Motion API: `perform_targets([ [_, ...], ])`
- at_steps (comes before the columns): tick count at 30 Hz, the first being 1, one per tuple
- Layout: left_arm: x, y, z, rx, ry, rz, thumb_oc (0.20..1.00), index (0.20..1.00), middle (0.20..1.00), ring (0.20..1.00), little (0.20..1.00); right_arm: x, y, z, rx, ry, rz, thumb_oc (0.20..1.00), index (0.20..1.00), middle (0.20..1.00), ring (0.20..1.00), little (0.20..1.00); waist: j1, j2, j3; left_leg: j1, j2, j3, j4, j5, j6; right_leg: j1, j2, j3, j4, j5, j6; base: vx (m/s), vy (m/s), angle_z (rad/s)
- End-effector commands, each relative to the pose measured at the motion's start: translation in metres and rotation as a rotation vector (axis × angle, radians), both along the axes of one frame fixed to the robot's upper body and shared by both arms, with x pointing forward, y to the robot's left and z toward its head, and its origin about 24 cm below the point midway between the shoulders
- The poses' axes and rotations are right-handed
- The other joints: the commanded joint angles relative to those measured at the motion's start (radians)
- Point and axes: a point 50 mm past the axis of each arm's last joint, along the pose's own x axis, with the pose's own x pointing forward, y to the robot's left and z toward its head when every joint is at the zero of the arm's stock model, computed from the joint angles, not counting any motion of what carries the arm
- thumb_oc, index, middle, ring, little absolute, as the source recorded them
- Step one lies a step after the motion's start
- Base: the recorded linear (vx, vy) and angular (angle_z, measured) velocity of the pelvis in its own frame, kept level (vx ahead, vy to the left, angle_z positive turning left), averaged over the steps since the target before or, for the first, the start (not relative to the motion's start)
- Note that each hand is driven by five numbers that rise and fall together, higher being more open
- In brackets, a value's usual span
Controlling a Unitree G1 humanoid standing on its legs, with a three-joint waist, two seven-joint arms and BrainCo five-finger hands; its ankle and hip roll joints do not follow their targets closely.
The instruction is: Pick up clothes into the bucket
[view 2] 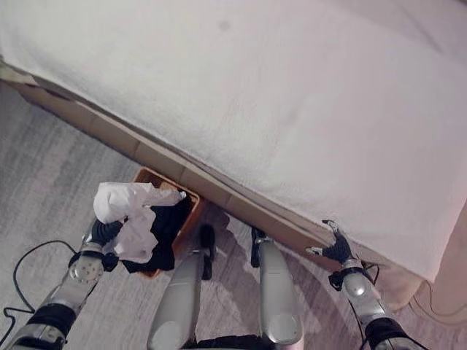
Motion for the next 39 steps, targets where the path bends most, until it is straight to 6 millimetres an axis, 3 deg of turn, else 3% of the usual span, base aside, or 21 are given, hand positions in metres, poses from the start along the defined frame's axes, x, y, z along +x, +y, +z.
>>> perform_targets([
  [1, -0.005, 0.025, 0.014, 0.038, -0.079, 0.125, 0.633, 0.633, 0.633, 0.633, 0.633, 0.007, 0.004, 0.018, 0.04, -0.12, 0.006, 1.0, 1.0, 1.0, 1.0, 1.0, -0.019, -0.039, -0.011, -0.071, -0.001, -0.012, 0.138, -0.069, 0.022, 0.012, -0.075, 0.068, 0.037, -0.01, 0.073, -0.07, 0.036, 0.01],
  [3, -0.004, 0.028, 0.016, 0.049, -0.08, 0.142, 0.639, 0.639, 0.639, 0.639, 0.639, 0.012, 0.007, 0.022, 0.037, -0.139, 0.025, 1.0, 1.0, 1.0, 1.0, 1.0, -0.019, -0.044, -0.011, -0.13, -0.002, -0.015, 0.185, -0.08, 0.025, -0.043, -0.071, 0.074, 0.071, -0.016, 0.07, -0.07, 0.034, -0.01],
  [4, -0.002, 0.028, 0.016, 0.057, -0.083, 0.148, 0.718, 0.718, 0.718, 0.718, 0.718, 0.015, 0.008, 0.024, 0.03, -0.144, 0.036, 1.0, 1.0, 1.0, 1.0, 1.0, -0.017, -0.046, -0.011, -0.154, -0.001, -0.015, 0.2, -0.084, 0.026, -0.065, -0.068, 0.074, 0.083, -0.019, 0.07, -0.04, 0.015, -0.04],
  [5, -0.003, 0.03, 0.014, 0.057, -0.07, 0.163, 0.959, 0.959, 0.959, 0.959, 0.959, 0.017, 0.01, 0.026, 0.023, -0.149, 0.046, 1.0, 1.0, 1.0, 1.0, 1.0, -0.017, -0.05, -0.011, -0.18, 0.0, -0.018, 0.219, -0.087, 0.028, -0.089, -0.067, 0.074, 0.097, -0.023, 0.068, -0.03, 0.006, -0.03],
  [6, -0.003, 0.03, 0.014, 0.057, -0.071, 0.163, 1.0, 1.0, 1.0, 1.0, 1.0, 0.018, 0.01, 0.026, 0.023, -0.149, 0.046, 1.0, 1.0, 1.0, 1.0, 1.0, -0.017, -0.05, -0.011, -0.181, 0.0, -0.018, 0.22, -0.087, 0.028, -0.09, -0.067, 0.074, 0.098, -0.023, 0.068, -0.03, 0.001, -0.02],
  [7, 0.0, 0.034, 0.015, 0.065, -0.063, 0.2, 1.0, 1.0, 1.0, 1.0, 1.0, 0.022, 0.012, 0.029, 0.018, -0.162, 0.057, 1.0, 1.0, 1.0, 1.0, 1.0, -0.015, -0.056, -0.011, -0.222, 0.001, -0.022, 0.242, -0.089, 0.028, -0.129, -0.066, 0.072, 0.118, -0.027, 0.067, 0.05, -0.006, -0.03],
  [8, -0.001, 0.036, 0.013, 0.078, -0.044, 0.209, 1.0, 1.0, 1.0, 1.0, 1.0, 0.021, 0.015, 0.028, 0.022, -0.163, 0.062, 1.0, 1.0, 1.0, 1.0, 1.0, -0.013, -0.057, -0.011, -0.218, 0.002, -0.026, 0.266, -0.127, 0.025, -0.127, -0.062, 0.074, 0.144, -0.061, 0.072, 0.04, -0.006, -0.04],
  [9, 0.001, 0.037, 0.016, 0.1, -0.044, 0.211, 1.0, 1.0, 1.0, 1.0, 1.0, 0.023, 0.015, 0.029, 0.023, -0.168, 0.061, 1.0, 1.0, 1.0, 1.0, 1.0, -0.012, -0.059, -0.011, -0.228, 0.003, -0.026, 0.271, -0.128, 0.025, -0.138, -0.063, 0.071, 0.149, -0.064, 0.071, -0.03, 0.005, -0.06],
  [10, 0.003, 0.039, 0.018, 0.122, -0.043, 0.225, 1.0, 1.0, 1.0, 1.0, 1.0, 0.025, 0.016, 0.031, 0.024, -0.176, 0.058, 1.0, 1.0, 1.0, 1.0, 1.0, -0.014, -0.063, -0.011, -0.255, 0.0, -0.022, 0.26, -0.092, 0.027, -0.162, -0.067, 0.067, 0.135, -0.032, 0.065, -0.02, -0.001, -0.03],
  [11, 0.003, 0.039, 0.017, 0.126, -0.041, 0.227, 1.0, 1.0, 1.0, 1.0, 1.0, 0.023, 0.017, 0.028, 0.026, -0.165, 0.059, 1.0, 1.0, 1.0, 1.0, 1.0, -0.011, -0.063, -0.011, -0.24, 0.002, -0.026, 0.274, -0.128, 0.024, -0.149, -0.064, 0.069, 0.152, -0.064, 0.07, 0.0, 0.0, 0.0],
  [12, 0.004, 0.036, 0.02, 0.117, -0.067, 0.232, 1.0, 1.0, 1.0, 1.0, 1.0, 0.022, 0.017, 0.027, 0.023, -0.159, 0.055, 1.0, 1.0, 1.0, 1.0, 1.0, -0.008, -0.064, -0.011, -0.243, 0.001, -0.027, 0.272, -0.127, 0.023, -0.154, -0.065, 0.068, 0.152, -0.064, 0.069, -0.01, -0.004, 0.03],
  [13, 0.006, 0.036, 0.022, 0.117, -0.076, 0.232, 1.0, 1.0, 1.0, 1.0, 1.0, 0.024, 0.017, 0.029, 0.024, -0.168, 0.055, 1.0, 1.0, 1.0, 1.0, 1.0, -0.011, -0.065, -0.011, -0.263, -0.001, -0.024, 0.257, -0.091, 0.025, -0.171, -0.069, 0.064, 0.135, -0.032, 0.063, -0.02, -0.017, 0.04],
  [14, 0.002, 0.038, 0.021, 0.114, -0.088, 0.26, 1.0, 1.0, 1.0, 1.0, 1.0, 0.021, 0.017, 0.024, 0.025, -0.143, 0.05, 1.0, 1.0, 1.0, 1.0, 1.0, -0.005, -0.066, -0.011, -0.245, 0.002, -0.028, 0.268, -0.125, 0.022, -0.155, -0.066, 0.067, 0.146, -0.063, 0.068, -0.1, -0.014, 0.04],
  [15, 0.004, 0.039, 0.024, 0.108, -0.109, 0.276, 1.0, 1.0, 1.0, 1.0, 1.0, 0.023, 0.017, 0.024, 0.028, -0.143, 0.046, 1.0, 1.0, 1.0, 1.0, 1.0, -0.006, -0.067, -0.011, -0.263, -0.001, -0.026, 0.248, -0.086, 0.024, -0.172, -0.071, 0.06, 0.126, -0.031, 0.061, -0.03, -0.029, 0.05],
  [18, 0.003, 0.039, 0.026, 0.103, -0.136, 0.295, 1.0, 1.0, 1.0, 1.0, 1.0, 0.021, 0.017, 0.021, 0.026, -0.127, 0.044, 1.0, 1.0, 1.0, 1.0, 1.0, -0.003, -0.067, -0.011, -0.254, -0.003, -0.025, 0.235, -0.082, 0.021, -0.165, -0.074, 0.057, 0.119, -0.028, 0.06, -0.04, -0.011, 0.02],
  [24, -0.006, 0.028, 0.008, -0.049, -0.149, 0.344, 1.0, 1.0, 1.0, 1.0, 1.0, 0.016, 0.013, 0.012, 0.019, -0.08, 0.022, 1.0, 1.0, 1.0, 1.0, 1.0, 0.002, -0.05, -0.011, -0.203, -0.006, -0.018, 0.177, -0.06, 0.016, -0.126, -0.079, 0.056, 0.082, -0.018, 0.059, -0.01, -0.007, 0.01],
  [31, -0.014, -0.015, -0.018, -0.325, -0.154, 0.279, 1.0, 1.0, 1.0, 1.0, 1.0, 0.008, 0.005, 0.003, -0.002, -0.022, -0.016, 1.0, 1.0, 1.0, 1.0, 1.0, 0.013, -0.007, -0.011, -0.041, -0.017, -0.01, 0.048, -0.018, 0.008, 0.019, -0.096, 0.054, -0.013, 0.008, 0.068, -0.01, -0.02, 0.02],
  [33, -0.015, -0.019, -0.022, -0.362, -0.144, 0.266, 1.0, 1.0, 1.0, 1.0, 1.0, 0.007, 0.004, 0.002, -0.005, -0.017, -0.014, 1.0, 1.0, 1.0, 1.0, 1.0, 0.013, -0.001, -0.011, -0.011, -0.018, -0.009, 0.027, -0.013, 0.007, 0.047, -0.097, 0.053, -0.03, 0.011, 0.069, 0.01, -0.025, -0.05],
  [34, -0.016, -0.034, -0.029, -0.436, -0.112, 0.207, 1.0, 1.0, 1.0, 1.0, 1.0, 0.003, 0.002, -0.002, -0.017, 0.013, -0.014, 1.0, 1.0, 1.0, 1.0, 1.0, 0.013, 0.016, -0.011, 0.066, -0.021, -0.009, -0.032, 0.006, 0.003, 0.118, -0.099, 0.046, -0.069, 0.02, 0.073, 0.0, 0.0, 0.0],
  [36, -0.019, -0.043, -0.037, -0.485, -0.074, 0.174, 1.0, 1.0, 1.0, 1.0, 1.0, -0.002, 0.0, -0.008, -0.027, 0.053, -0.01, 1.0, 1.0, 1.0, 1.0, 1.0, 0.011, 0.026, -0.011, 0.141, -0.021, -0.008, -0.081, 0.019, -0.001, 0.19, -0.099, 0.04, -0.107, 0.03, 0.076, 0.05, -0.031, 0.02],
  [39, -0.027, -0.055, -0.05, -0.536, -0.008, 0.137, 1.0, 1.0, 1.0, 1.0, 1.0, -0.013, 0.003, -0.02, -0.026, 0.117, 0.006, 1.0, 1.0, 1.0, 1.0, 1.0, 0.009, 0.035, -0.064, 0.221, -0.017, -0.009, -0.166, 0.041, -0.01, 0.268, -0.091, 0.026, -0.18, 0.045, 0.084, 0.09, -0.056, 0.03],
])
